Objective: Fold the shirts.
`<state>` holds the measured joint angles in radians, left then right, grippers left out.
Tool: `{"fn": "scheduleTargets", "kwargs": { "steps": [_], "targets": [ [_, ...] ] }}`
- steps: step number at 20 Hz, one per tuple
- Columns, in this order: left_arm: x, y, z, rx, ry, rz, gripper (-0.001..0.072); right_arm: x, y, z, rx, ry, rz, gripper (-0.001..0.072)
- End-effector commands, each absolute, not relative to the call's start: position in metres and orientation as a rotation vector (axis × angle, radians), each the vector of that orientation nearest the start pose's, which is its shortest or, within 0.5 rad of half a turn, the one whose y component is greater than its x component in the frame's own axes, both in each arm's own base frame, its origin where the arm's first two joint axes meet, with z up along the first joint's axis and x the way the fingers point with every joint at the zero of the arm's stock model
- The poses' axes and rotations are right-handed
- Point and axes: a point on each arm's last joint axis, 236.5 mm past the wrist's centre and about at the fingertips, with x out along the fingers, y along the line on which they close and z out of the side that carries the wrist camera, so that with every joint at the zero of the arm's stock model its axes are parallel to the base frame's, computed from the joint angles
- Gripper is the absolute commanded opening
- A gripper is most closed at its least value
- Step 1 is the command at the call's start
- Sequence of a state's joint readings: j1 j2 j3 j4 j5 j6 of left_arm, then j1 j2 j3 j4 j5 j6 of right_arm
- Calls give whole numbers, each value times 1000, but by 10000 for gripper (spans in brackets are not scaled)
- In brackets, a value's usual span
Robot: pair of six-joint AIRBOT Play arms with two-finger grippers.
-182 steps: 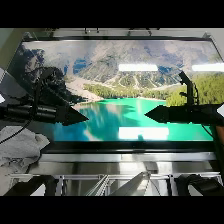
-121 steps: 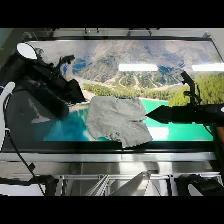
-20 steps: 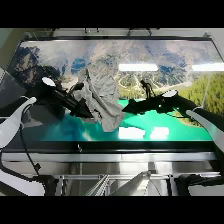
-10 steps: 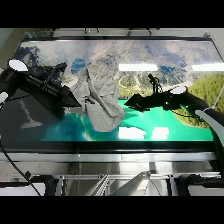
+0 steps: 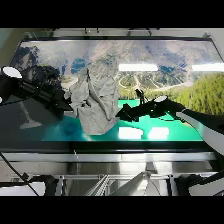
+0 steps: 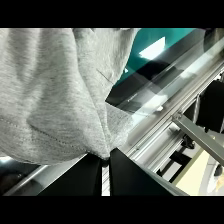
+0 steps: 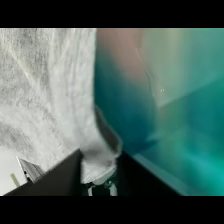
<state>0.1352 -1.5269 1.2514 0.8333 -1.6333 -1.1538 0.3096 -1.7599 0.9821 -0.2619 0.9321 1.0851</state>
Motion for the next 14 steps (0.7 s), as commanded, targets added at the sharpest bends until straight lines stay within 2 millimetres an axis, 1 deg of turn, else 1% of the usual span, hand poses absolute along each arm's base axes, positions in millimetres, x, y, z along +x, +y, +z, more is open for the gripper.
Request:
{"fn": "scheduleTargets", "kwargs": {
  "steps": [1,2,3,4,5,6,7,8,9,10,11,12,13,14],
  "targets": [
    [332,-106,11,-509,1557,-763,19,362,325,-92,922,1350,756,16],
    [333,-105,14,-530,1548,-768,19,366,330,-78,933,1311,809,15],
    [333,-107,20,-564,1539,-788,18,369,334,-60,939,1267,877,15],
    [332,-109,32,-613,1519,-823,17,370,336,-37,943,1223,939,14],
    [334,-110,50,-657,1465,-868,16,372,335,-8,941,1166,1001,13],
    [336,-114,75,-693,1388,-922,15,373,331,24,937,1099,1055,13],
    [336,-120,108,-724,1284,-989,11,371,324,63,926,1016,1114,14],
    [331,-126,154,-746,1145,-1076,7,367,316,117,901,888,1191,13],
    [322,-132,199,-742,1009,-1164,8,358,306,173,864,744,1257,14],
    [306,-138,245,-698,877,-1250,8,342,295,233,796,576,1308,14],
    [287,-145,291,-634,743,-1312,10,323,285,286,713,422,1330,14],
    [264,-153,332,-546,621,-1346,18,300,273,335,617,263,1325,14],
    [245,-160,361,-448,535,-1348,20,276,259,380,520,109,1277,14],
    [227,-168,386,-350,454,-1336,21,260,245,410,445,-3,1206,14]
  ]
}}
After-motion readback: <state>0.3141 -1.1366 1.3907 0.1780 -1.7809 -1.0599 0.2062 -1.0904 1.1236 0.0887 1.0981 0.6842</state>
